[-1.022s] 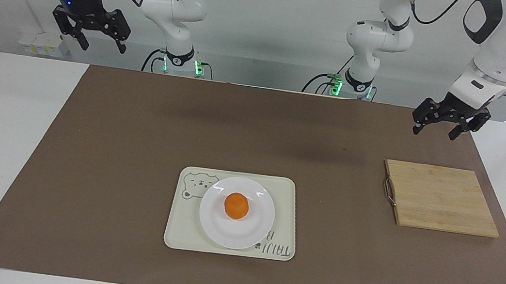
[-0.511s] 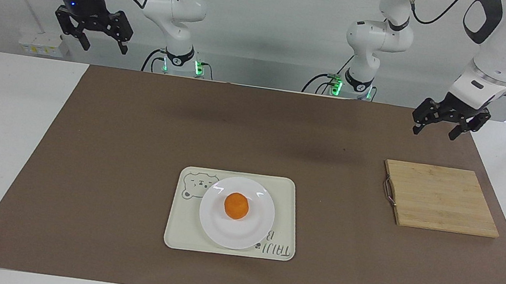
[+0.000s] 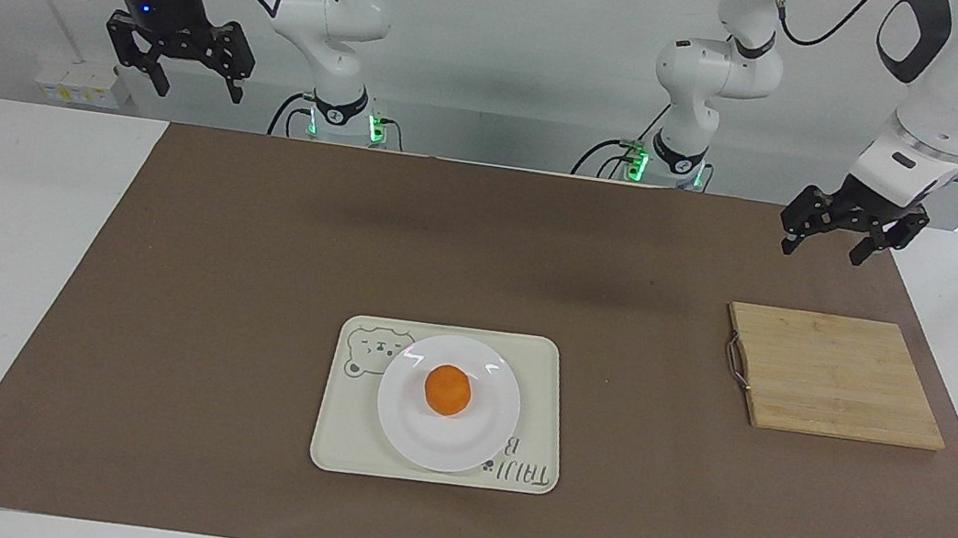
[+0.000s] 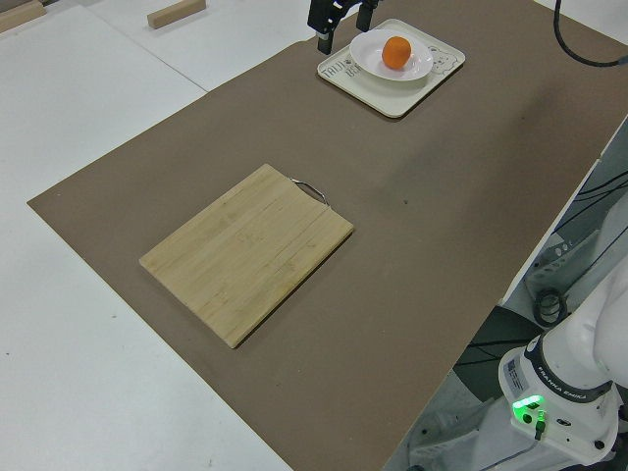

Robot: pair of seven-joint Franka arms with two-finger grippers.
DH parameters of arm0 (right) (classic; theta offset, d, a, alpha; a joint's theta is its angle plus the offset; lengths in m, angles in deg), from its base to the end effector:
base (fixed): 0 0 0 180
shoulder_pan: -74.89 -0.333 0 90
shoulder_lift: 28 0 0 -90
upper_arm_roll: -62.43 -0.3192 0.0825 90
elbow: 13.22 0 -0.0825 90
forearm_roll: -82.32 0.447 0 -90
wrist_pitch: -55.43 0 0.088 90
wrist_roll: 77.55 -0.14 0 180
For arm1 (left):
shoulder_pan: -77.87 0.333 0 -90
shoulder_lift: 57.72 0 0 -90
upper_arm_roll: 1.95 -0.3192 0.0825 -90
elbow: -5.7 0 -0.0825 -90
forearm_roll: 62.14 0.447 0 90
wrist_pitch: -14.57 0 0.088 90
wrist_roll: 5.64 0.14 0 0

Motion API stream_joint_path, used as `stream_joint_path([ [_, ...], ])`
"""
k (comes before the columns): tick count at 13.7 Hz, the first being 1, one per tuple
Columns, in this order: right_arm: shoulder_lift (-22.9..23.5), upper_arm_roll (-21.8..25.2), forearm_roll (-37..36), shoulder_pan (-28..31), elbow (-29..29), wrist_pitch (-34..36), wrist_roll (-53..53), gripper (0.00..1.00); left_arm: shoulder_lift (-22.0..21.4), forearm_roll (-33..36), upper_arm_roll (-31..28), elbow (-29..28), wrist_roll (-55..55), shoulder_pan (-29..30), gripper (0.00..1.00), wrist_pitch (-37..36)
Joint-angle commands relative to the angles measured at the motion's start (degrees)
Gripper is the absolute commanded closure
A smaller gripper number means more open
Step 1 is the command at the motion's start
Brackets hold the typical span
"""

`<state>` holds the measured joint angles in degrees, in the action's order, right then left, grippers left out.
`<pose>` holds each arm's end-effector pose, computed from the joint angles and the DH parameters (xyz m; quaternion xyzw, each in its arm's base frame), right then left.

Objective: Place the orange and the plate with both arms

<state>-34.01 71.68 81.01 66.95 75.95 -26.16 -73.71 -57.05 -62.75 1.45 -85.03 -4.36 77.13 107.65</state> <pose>0.5668 -0.0213 0.6510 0.9997 0.0211 -0.0145 0.0023 0.6254 -0.0465 0.5854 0.9988 -0.0471 0.0145 0.0060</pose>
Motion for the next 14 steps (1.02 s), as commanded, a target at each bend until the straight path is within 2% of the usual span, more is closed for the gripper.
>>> stream_joint_path([
  [1, -1.5, -0.4, -1.2, 0.0, 1.5, -1.1, 1.3, 0.0, -0.2, 1.1, 0.4, 0.2, 0.5, 0.5, 0.0, -0.4],
  [5, -0.7, -0.5, -0.9, 0.2, 1.4, -3.6, 0.6, 0.0, -0.2, 1.1, 0.4, 0.2, 0.5, 0.6, 0.0, -0.4],
  [9, 0.0, -0.5, 1.6, 0.4, 0.7, -2.5, -5.1, 0.0, -0.2, 1.1, 0.4, 0.2, 0.5, 0.5, 0.0, -0.4],
  [14, -0.5, -0.5, 1.4, 0.1, 1.4, -2.6, -4.8, 0.0, -0.2, 1.1, 0.4, 0.2, 0.5, 0.6, 0.0, -0.4],
])
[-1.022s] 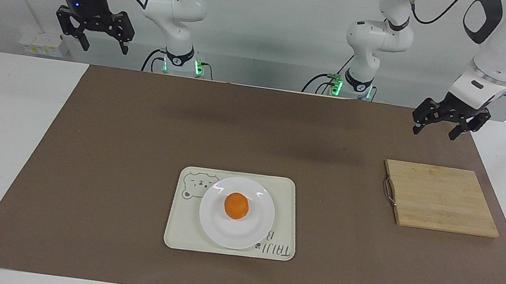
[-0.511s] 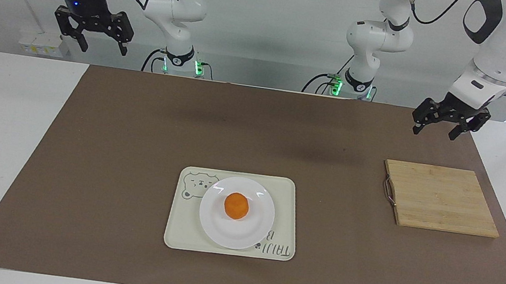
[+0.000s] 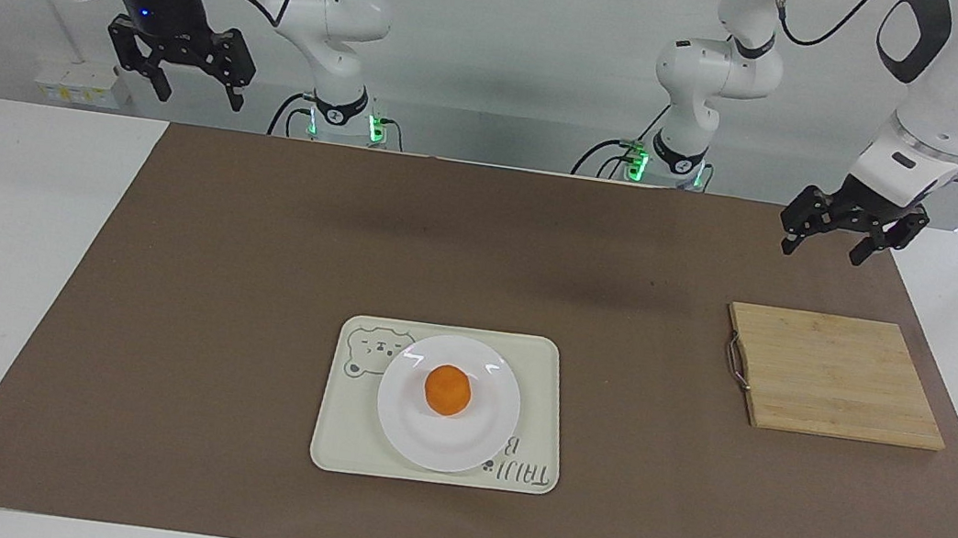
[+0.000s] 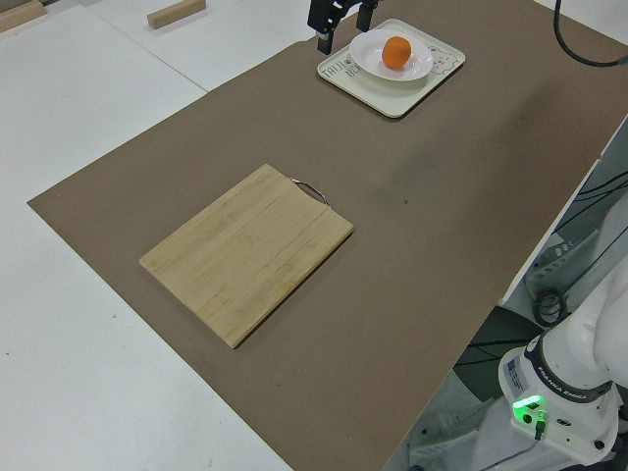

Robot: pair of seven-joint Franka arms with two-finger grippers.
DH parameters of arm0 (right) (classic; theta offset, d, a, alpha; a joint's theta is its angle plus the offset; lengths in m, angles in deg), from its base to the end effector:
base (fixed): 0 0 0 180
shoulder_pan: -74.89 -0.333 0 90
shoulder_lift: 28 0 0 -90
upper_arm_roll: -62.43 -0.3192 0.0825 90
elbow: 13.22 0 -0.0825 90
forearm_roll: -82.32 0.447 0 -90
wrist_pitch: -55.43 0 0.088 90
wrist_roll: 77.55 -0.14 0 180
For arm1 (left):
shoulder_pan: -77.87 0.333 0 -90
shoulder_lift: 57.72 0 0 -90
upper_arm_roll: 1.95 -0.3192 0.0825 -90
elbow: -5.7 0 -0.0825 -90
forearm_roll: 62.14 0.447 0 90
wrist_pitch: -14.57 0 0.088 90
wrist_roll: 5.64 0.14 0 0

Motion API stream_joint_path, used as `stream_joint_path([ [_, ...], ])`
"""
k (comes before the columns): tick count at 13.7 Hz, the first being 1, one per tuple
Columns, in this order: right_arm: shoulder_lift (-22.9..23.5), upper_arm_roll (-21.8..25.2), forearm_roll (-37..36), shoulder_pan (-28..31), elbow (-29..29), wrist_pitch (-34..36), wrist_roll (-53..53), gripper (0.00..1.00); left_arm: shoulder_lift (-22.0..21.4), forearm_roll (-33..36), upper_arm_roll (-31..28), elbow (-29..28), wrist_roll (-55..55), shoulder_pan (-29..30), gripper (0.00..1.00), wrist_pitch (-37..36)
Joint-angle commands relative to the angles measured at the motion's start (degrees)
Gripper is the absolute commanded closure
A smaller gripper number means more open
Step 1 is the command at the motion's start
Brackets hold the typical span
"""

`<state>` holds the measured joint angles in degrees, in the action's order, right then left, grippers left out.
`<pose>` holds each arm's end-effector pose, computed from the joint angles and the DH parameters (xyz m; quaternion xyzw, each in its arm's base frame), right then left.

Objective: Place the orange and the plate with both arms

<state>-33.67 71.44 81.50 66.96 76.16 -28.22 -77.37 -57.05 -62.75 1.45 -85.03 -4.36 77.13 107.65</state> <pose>0.5738 -0.0174 0.6489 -1.0000 0.0083 0.0011 0.0006 0.6254 -0.0465 0.5854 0.9988 -0.0471 0.0145 0.0060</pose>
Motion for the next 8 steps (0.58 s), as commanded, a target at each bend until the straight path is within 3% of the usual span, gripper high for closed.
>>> stream_joint_path([
  [1, -0.8, -0.2, 0.9, 0.2, 1.2, -0.6, -1.1, 0.0, -0.2, 1.2, 0.4, 0.2, 0.5, 0.6, 0.0, -0.4],
  [8, -0.9, -0.2, 0.9, 0.2, 1.5, -0.6, -0.8, 0.0, -0.2, 1.1, 0.4, 0.2, 0.5, 0.5, 0.0, -0.4],
])
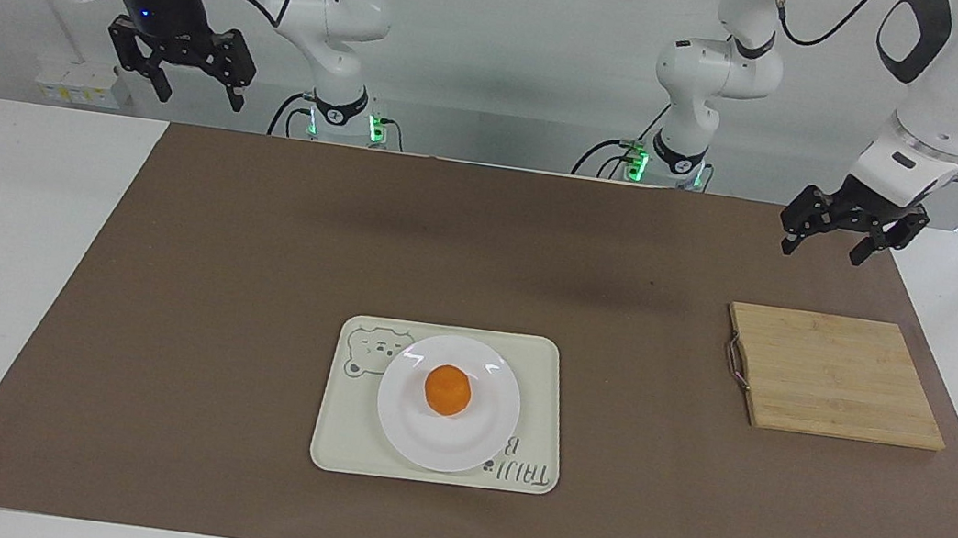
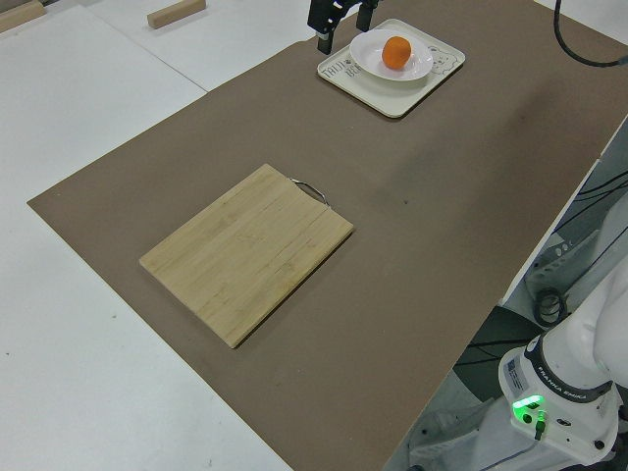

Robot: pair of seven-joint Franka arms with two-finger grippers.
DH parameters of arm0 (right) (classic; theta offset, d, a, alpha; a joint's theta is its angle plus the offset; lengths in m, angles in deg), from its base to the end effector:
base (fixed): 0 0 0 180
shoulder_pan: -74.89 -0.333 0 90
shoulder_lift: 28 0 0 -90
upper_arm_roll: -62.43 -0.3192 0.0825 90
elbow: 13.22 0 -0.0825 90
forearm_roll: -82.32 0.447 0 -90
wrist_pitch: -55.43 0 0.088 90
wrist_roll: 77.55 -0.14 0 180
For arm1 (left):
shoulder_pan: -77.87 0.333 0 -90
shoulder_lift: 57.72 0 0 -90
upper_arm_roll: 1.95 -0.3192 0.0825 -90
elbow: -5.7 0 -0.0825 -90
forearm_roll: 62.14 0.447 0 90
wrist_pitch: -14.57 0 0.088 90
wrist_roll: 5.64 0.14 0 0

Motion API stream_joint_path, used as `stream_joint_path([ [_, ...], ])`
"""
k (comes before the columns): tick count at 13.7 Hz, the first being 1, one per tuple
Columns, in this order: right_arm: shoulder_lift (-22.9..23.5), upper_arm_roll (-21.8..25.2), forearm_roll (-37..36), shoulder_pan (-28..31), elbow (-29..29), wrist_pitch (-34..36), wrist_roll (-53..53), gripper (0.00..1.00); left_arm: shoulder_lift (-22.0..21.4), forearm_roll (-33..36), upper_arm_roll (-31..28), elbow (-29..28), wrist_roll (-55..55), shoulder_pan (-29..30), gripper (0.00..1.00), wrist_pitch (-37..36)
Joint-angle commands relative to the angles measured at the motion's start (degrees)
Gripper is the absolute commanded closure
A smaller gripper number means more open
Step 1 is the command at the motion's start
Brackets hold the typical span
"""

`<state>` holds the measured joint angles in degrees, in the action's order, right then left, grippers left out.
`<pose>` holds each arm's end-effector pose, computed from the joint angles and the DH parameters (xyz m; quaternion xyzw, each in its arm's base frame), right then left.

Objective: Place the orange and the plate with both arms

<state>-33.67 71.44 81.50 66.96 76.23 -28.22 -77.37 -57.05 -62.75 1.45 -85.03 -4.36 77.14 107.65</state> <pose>0.5738 -0.0174 0.6483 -1.0000 0.0082 0.0017 0.0006 0.6255 -0.0464 0.5854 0.9988 -0.0470 0.0145 0.0060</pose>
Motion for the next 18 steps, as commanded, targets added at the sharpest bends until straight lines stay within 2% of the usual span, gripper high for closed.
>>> stream_joint_path([
  [1, -1.0, -0.2, 0.9, 0.2, 1.5, -0.6, -0.8, 0.0, -0.2, 1.1, 0.4, 0.2, 0.5, 0.6, 0.0, -0.4],
  [6, -1.1, -0.2, 0.0, 0.2, 2.2, -1.2, -0.6, 0.0, -0.2, 1.1, 0.4, 0.2, 0.5, 0.5, 0.0, -0.4],
  [9, -1.4, -0.2, -1.3, 0.2, 2.7, -2.6, 3.1, 0.0, -0.2, 1.1, 0.4, 0.2, 0.5, 0.5, 0.0, -0.4],
  [18, -1.4, 0.0, -0.4, 0.8, 3.2, -2.4, 2.0, 0.0, -0.2, 1.1, 0.4, 0.2, 0.5, 0.5, 0.0, -0.4],
])
